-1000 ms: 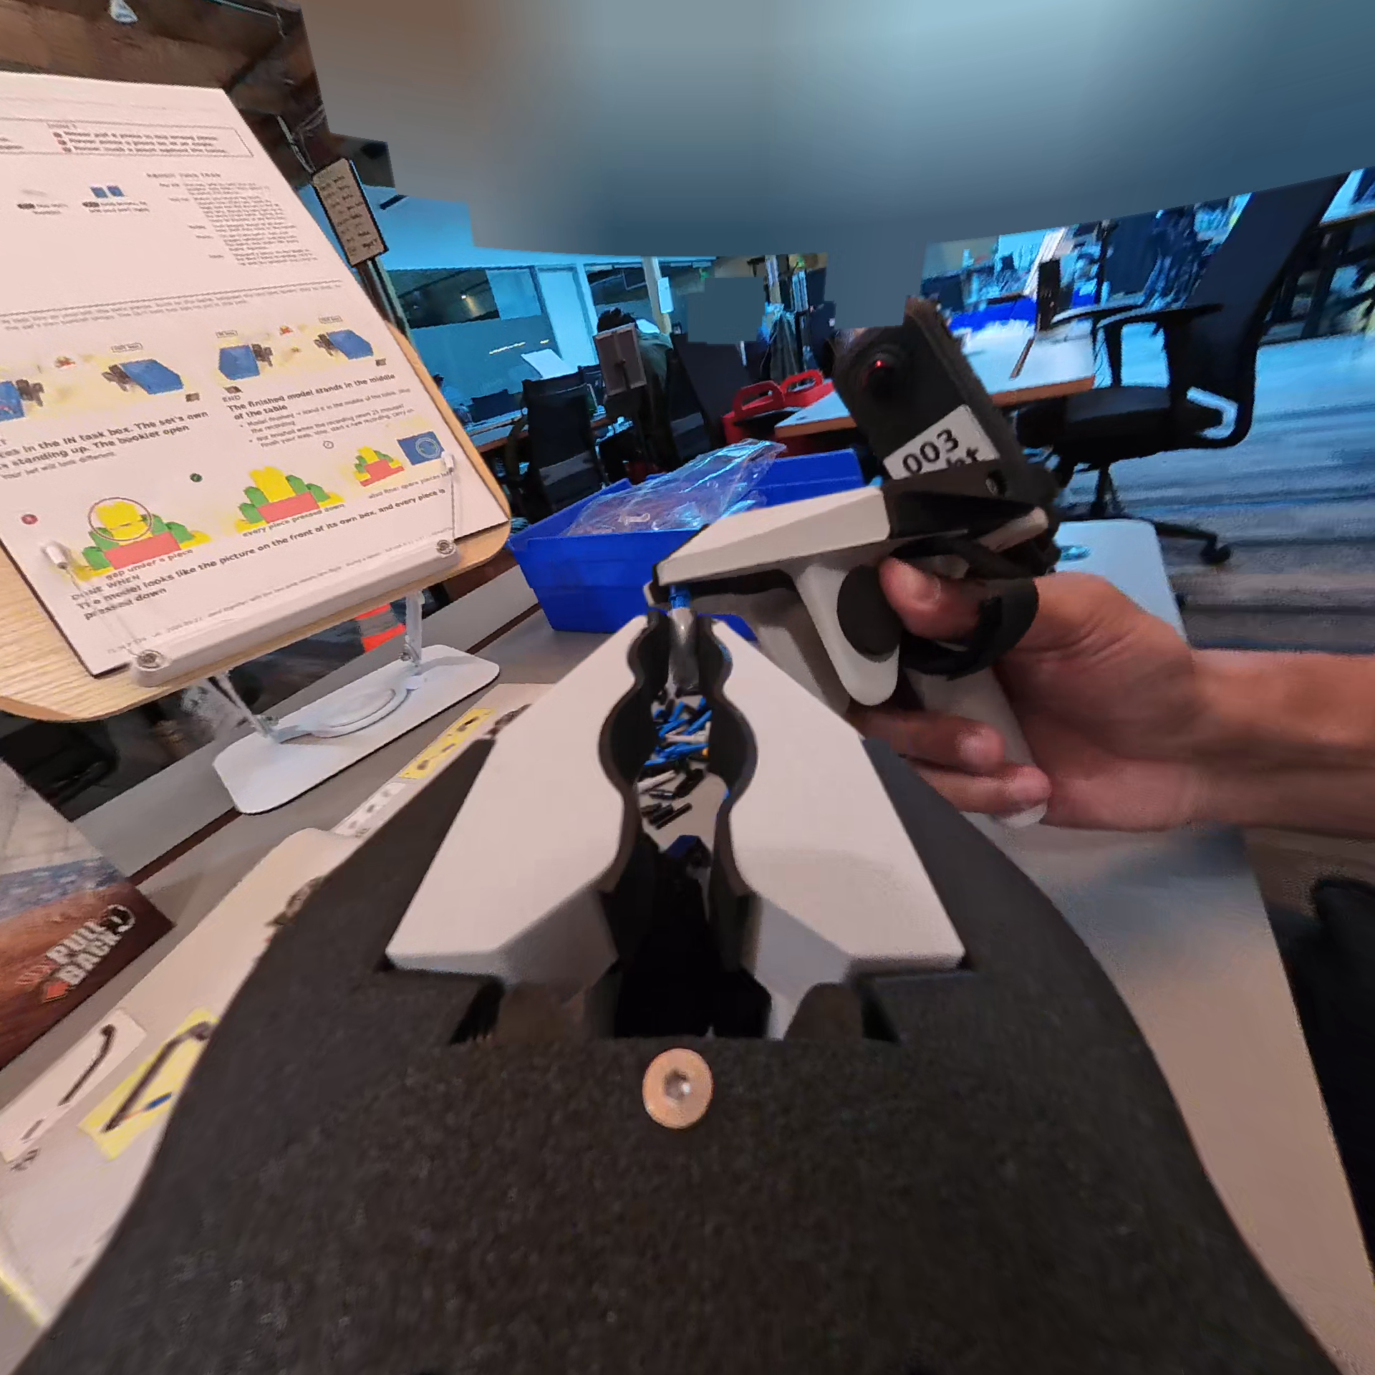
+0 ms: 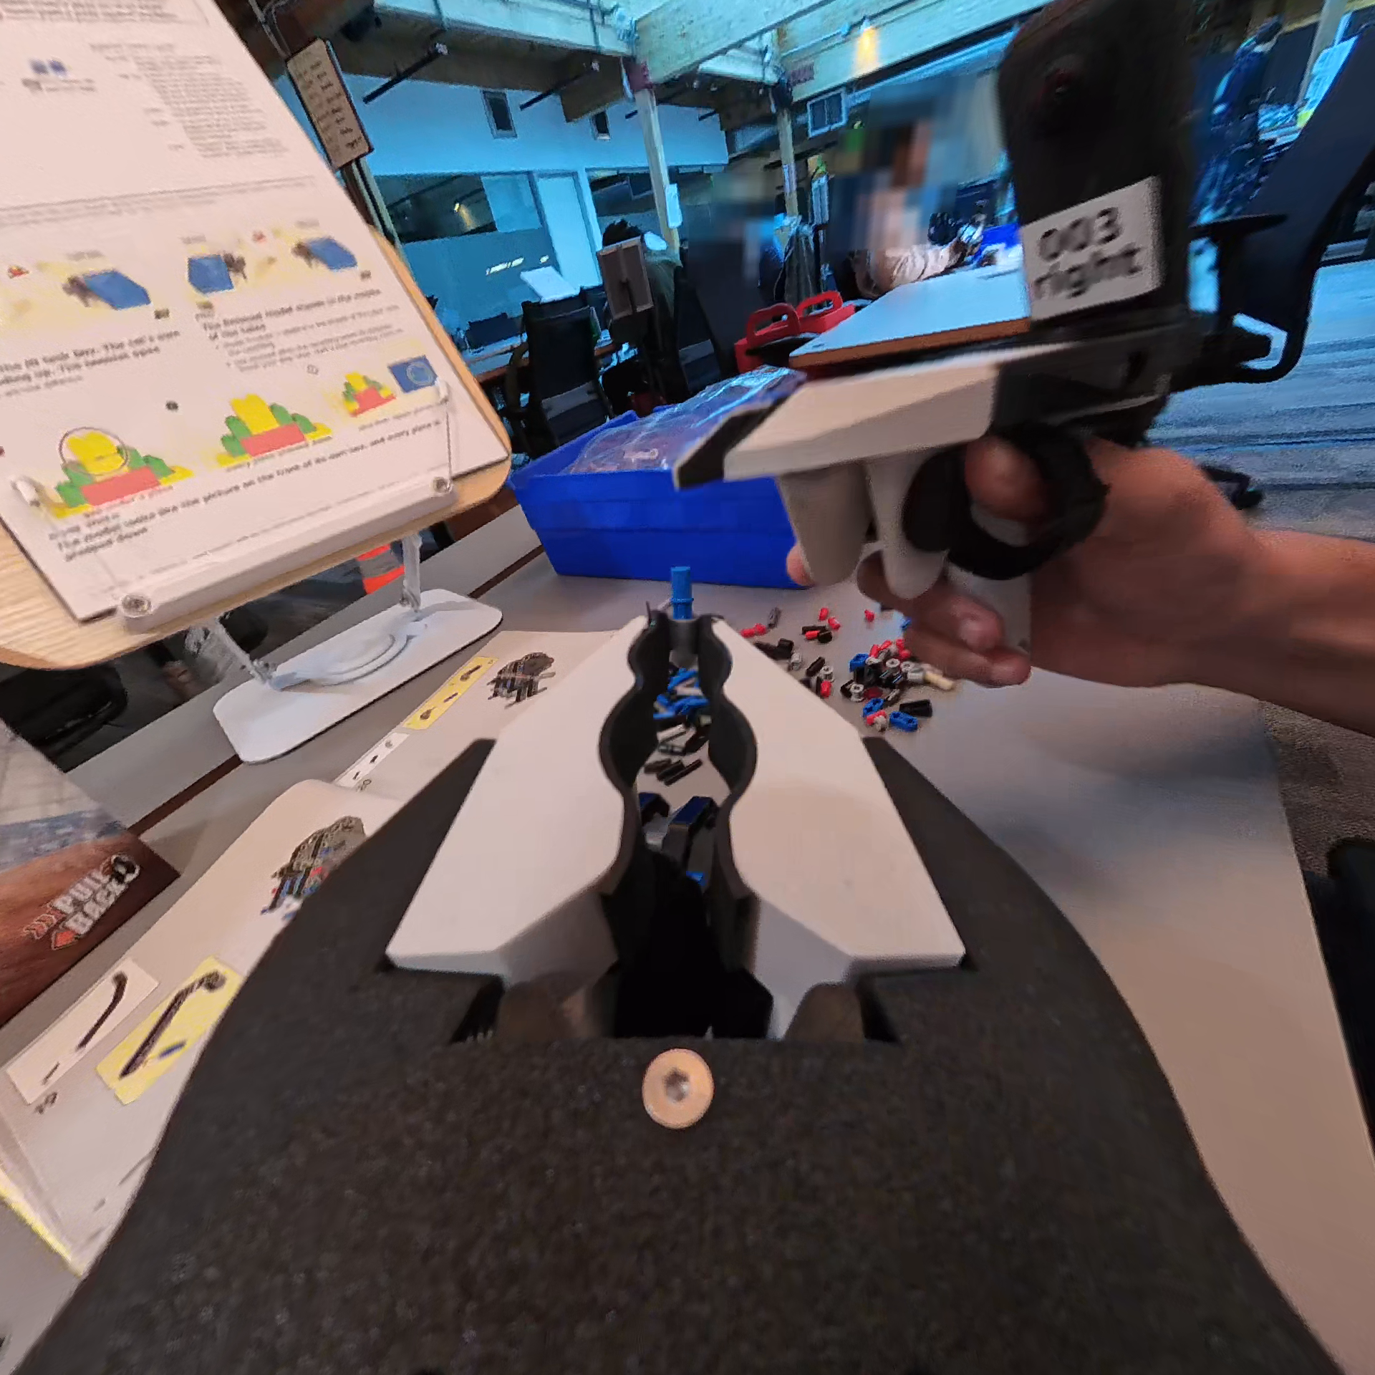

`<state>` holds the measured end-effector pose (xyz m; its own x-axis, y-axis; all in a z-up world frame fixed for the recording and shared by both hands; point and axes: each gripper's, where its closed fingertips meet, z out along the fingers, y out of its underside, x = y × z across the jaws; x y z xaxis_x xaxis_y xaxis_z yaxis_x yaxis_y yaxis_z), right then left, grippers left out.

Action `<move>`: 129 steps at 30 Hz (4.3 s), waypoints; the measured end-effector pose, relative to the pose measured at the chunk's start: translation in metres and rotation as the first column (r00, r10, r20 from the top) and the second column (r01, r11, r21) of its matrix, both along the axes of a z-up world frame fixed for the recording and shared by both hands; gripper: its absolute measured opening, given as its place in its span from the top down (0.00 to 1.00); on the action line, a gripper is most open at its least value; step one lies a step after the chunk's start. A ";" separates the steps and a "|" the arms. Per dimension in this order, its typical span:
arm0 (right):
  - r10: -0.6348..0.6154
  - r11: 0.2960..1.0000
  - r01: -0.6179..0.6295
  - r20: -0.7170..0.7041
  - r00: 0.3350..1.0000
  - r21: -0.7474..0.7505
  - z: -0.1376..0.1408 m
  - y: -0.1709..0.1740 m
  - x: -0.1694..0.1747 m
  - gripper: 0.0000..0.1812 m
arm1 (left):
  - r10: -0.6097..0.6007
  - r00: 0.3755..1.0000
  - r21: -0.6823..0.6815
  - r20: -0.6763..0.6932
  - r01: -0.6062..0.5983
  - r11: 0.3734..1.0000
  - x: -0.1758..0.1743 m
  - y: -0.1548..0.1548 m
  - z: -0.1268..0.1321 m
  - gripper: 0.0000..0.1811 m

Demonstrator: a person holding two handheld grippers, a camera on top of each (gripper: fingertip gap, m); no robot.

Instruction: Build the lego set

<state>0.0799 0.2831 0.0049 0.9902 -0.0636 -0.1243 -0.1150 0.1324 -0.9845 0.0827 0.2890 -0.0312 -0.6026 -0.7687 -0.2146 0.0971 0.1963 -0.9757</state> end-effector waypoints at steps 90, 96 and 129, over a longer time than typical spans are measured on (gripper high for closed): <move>0.160 0.723 -0.218 -0.148 0.976 -0.655 -0.162 -0.039 -0.017 0.88 | -0.350 0.859 0.060 -0.374 0.399 0.915 -0.040 -0.005 -0.073 0.97; 0.174 0.748 -0.247 -0.178 0.969 -0.615 -0.155 -0.040 -0.018 0.88 | -0.353 0.866 0.006 -0.354 0.380 0.925 -0.033 -0.001 -0.069 0.97; 0.543 0.551 -0.226 0.139 0.828 -0.804 -0.176 -0.049 -0.024 0.88 | -0.294 0.887 0.173 -0.356 0.372 0.912 -0.035 -0.004 -0.091 0.97</move>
